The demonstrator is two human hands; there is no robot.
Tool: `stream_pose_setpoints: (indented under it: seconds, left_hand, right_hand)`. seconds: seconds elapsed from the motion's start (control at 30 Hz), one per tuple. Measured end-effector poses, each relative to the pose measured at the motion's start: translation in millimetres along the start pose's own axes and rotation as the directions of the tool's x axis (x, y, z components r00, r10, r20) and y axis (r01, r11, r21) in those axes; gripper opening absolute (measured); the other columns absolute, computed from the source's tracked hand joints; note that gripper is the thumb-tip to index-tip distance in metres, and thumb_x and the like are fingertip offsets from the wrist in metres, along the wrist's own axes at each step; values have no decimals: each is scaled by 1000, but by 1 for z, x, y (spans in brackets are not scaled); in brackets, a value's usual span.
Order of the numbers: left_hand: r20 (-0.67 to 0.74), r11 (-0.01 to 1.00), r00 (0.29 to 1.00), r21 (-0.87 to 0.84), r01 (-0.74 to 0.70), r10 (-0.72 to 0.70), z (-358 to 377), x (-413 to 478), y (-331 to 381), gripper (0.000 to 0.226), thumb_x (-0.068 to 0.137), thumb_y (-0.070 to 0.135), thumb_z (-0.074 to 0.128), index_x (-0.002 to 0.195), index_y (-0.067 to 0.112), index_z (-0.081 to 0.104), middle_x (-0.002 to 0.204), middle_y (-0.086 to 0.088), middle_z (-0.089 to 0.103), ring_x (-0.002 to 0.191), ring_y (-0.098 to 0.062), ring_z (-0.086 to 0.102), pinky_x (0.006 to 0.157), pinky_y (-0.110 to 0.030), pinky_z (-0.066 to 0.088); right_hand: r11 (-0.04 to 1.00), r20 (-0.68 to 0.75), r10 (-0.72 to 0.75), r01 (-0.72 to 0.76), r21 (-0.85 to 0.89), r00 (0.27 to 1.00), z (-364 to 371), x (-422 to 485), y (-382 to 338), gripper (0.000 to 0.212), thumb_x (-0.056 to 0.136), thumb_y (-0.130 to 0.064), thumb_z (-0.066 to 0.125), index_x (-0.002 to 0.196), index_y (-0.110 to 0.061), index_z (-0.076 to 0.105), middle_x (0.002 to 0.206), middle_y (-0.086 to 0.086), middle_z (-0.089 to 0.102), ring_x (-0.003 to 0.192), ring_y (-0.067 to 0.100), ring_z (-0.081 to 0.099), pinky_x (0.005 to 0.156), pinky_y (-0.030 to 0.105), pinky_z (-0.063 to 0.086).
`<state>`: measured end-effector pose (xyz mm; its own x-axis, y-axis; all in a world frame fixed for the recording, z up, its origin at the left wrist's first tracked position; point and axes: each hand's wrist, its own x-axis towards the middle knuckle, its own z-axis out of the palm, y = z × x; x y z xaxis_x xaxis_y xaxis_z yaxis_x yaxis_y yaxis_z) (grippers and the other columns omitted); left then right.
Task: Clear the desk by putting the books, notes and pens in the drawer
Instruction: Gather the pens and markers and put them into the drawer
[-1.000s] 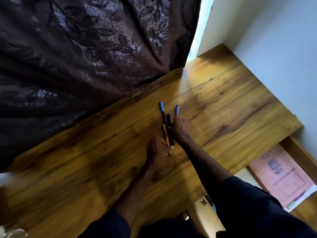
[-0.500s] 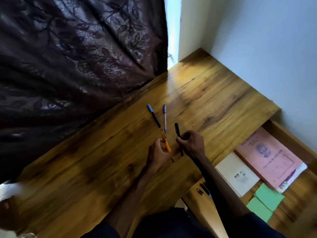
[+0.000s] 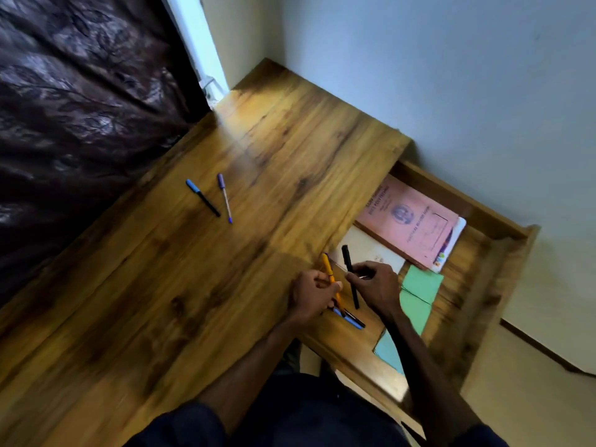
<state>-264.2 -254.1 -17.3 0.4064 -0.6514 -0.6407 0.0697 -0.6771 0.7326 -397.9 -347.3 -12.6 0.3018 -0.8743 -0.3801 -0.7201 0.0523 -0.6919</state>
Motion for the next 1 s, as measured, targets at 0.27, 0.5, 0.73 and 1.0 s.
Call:
stream_pose_setpoints:
  seconds: [0.27,0.5,0.73,1.0]
  left_hand:
    - [102,874,937,-340,348,-334,63,19,-25,22,84,4,79,80,0,58,87,-20,70,66,-23,73,61,-27,63]
    - [68,848,906,-329,415,-417,75,35,-44,12,89,3,73,85,0,62,82,-15,69,54,-11,67,48,-18,56]
    - [142,823,889,-338,457,-436,72,39,-51,19,98,10,63,102,-8,64,102,-22,71,61,-14,72,53,-19,59]
    - [37,885,899,-162,436,-436,63,36,-62,18,100,1,55,113,-9,62,105,-22,73,62,-19,71,54,-19,60]
  right_hand:
    - [990,140,142,-143,-3,980,-4,-15,64,8,79,-16,83,86,-15,78,72,-4,72,63,-1,65,52,6,42]
    - [993,202,116,-120,6,972,14,-4,90,12,75,-9,85,82,-13,76,68,-5,71,56,-3,64,49,6,43]
    - [994,244,106,-99,-39,964,28,11,113,17,76,-9,83,91,-9,76,74,1,73,48,-4,62,45,11,43]
    - [957,319,-5,97,-272,948,35,19,138,16,81,-21,79,97,-19,78,83,-5,73,69,8,63,58,20,41]
